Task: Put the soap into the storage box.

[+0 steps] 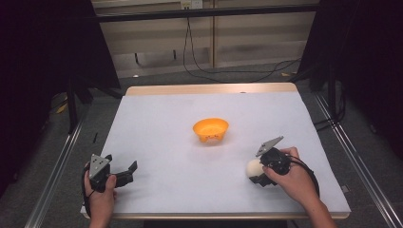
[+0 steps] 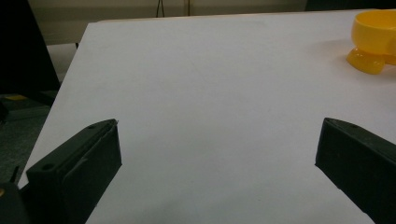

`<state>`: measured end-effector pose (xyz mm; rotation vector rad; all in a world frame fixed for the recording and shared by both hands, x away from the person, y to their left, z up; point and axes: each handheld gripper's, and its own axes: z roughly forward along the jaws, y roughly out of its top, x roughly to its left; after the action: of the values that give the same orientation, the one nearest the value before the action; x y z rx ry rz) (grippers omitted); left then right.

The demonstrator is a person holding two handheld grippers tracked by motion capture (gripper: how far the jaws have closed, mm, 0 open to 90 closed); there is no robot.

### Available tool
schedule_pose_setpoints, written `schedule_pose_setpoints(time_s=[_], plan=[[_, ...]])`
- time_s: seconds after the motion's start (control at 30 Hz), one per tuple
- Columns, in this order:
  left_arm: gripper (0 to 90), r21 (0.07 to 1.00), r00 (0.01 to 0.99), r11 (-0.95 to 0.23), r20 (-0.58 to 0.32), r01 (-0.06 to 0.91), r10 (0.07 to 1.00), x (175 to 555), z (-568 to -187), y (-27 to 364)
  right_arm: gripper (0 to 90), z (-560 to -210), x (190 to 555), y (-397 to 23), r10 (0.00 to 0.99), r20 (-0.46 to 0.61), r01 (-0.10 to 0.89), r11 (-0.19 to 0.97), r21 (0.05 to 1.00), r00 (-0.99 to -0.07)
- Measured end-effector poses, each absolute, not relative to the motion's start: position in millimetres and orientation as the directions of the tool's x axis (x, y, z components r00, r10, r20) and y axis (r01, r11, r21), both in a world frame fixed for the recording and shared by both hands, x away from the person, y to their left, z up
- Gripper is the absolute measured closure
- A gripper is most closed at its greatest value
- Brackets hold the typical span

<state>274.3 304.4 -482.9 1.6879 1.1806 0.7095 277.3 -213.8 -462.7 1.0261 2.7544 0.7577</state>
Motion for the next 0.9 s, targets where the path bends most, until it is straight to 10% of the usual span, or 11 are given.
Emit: schedule_pose_setpoints(time_s=[0.9], plan=[[0.0,0.91,0.375,-0.129,-0.031,0.394,0.927,274.7,-482.6,304.7,23.5,-460.8,280.3,-212.7,0.635,0.096,0.599,0.654,0.462,-0.767]])
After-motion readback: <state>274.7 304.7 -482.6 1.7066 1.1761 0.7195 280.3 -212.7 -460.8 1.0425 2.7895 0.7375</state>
